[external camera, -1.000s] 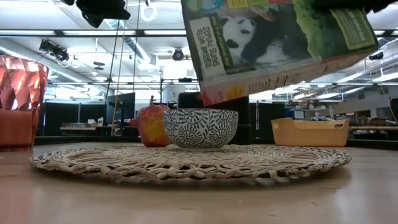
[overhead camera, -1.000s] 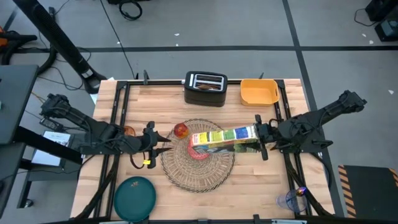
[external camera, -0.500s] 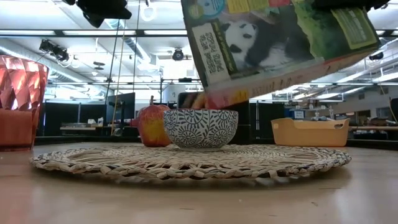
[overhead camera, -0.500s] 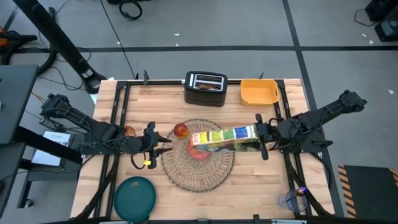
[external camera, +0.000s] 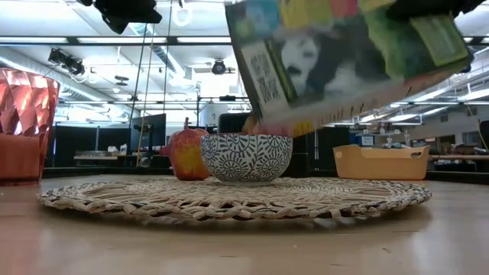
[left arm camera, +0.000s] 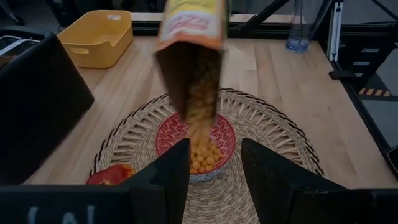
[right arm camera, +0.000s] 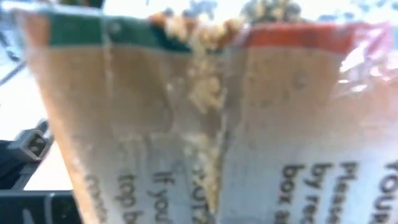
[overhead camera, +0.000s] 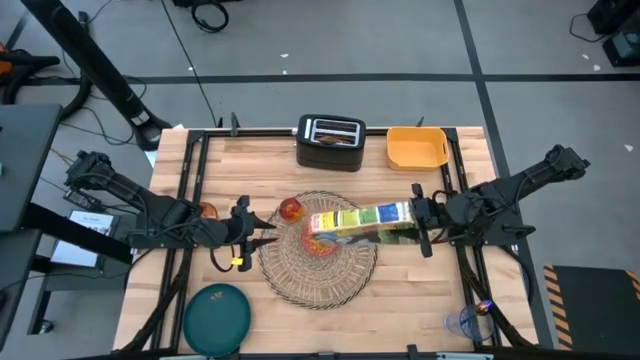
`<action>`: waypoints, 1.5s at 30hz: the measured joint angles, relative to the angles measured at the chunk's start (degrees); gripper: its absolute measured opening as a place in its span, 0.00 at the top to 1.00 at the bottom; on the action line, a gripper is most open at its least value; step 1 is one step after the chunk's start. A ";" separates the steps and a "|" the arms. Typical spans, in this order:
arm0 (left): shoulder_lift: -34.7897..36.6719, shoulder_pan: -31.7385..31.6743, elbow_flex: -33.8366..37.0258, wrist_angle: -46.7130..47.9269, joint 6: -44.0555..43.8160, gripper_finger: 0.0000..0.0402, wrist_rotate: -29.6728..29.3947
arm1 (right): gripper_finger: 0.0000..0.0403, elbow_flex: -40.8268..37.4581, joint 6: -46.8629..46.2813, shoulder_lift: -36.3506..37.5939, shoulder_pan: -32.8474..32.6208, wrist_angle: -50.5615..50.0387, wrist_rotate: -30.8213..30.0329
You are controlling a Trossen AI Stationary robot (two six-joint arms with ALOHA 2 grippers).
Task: Arrange a breakfast setting
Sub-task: Pour the cereal into the red patterned bowl
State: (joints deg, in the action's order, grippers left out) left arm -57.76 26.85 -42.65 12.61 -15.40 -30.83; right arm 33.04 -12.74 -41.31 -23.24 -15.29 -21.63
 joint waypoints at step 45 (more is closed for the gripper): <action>0.00 -0.04 0.00 -1.91 0.11 0.62 0.02 | 0.50 -0.03 -1.52 0.76 -2.52 -0.49 1.33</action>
State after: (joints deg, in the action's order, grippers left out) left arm -57.76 26.81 -42.65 10.70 -15.29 -30.81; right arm 33.01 -14.27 -40.56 -25.76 -15.78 -20.30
